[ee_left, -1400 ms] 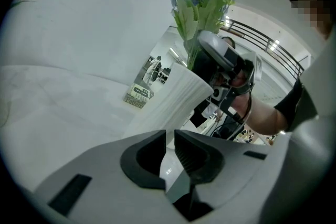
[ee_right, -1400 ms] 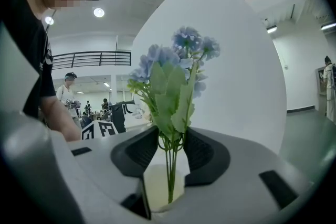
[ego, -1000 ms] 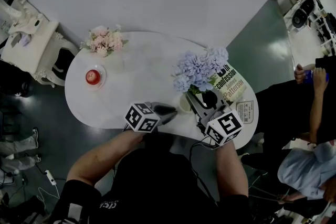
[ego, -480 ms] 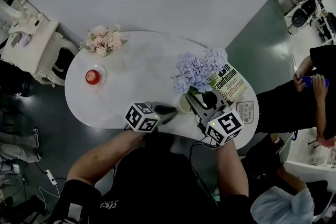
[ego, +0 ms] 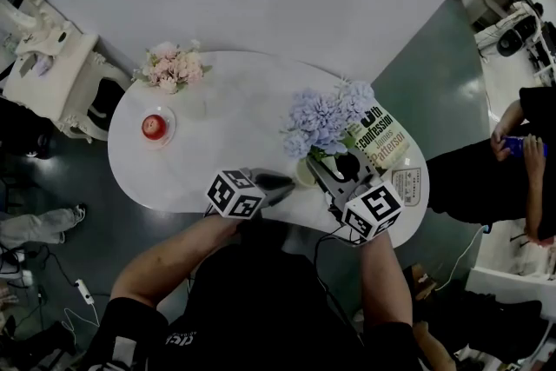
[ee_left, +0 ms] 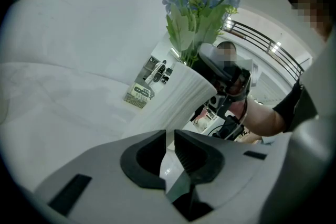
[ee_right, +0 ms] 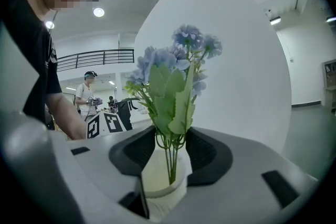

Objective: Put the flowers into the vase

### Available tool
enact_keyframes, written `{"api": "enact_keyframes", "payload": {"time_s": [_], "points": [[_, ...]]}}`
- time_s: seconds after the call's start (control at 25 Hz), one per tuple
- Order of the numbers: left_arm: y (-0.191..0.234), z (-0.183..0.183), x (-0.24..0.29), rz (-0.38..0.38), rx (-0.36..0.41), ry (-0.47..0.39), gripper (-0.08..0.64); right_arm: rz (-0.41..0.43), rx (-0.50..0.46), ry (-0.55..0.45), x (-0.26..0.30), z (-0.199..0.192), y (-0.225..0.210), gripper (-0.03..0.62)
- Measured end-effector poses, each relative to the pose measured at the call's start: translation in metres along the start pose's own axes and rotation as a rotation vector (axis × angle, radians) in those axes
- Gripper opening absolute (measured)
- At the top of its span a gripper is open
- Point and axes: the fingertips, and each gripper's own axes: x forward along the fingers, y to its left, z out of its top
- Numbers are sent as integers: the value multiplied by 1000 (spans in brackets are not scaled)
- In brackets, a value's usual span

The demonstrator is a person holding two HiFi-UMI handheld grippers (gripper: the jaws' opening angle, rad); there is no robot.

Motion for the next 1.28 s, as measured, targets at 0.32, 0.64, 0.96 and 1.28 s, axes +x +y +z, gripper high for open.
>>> {"api": "enact_keyframes", "payload": {"time_s": [0.32, 0.64, 0.96, 1.28], "points": [[2, 3, 0, 3, -4, -3, 57, 12, 8, -5, -3, 1, -3, 175], [2, 3, 1, 5, -6, -3, 56, 26, 1, -4, -6, 1, 1, 175], [2, 4, 1, 4, -4, -2, 57, 36, -13, 2, -6, 3, 5, 175], [1, 3, 2, 2, -1, 1, 57, 38, -18, 4, -16, 4, 6, 175]]}}
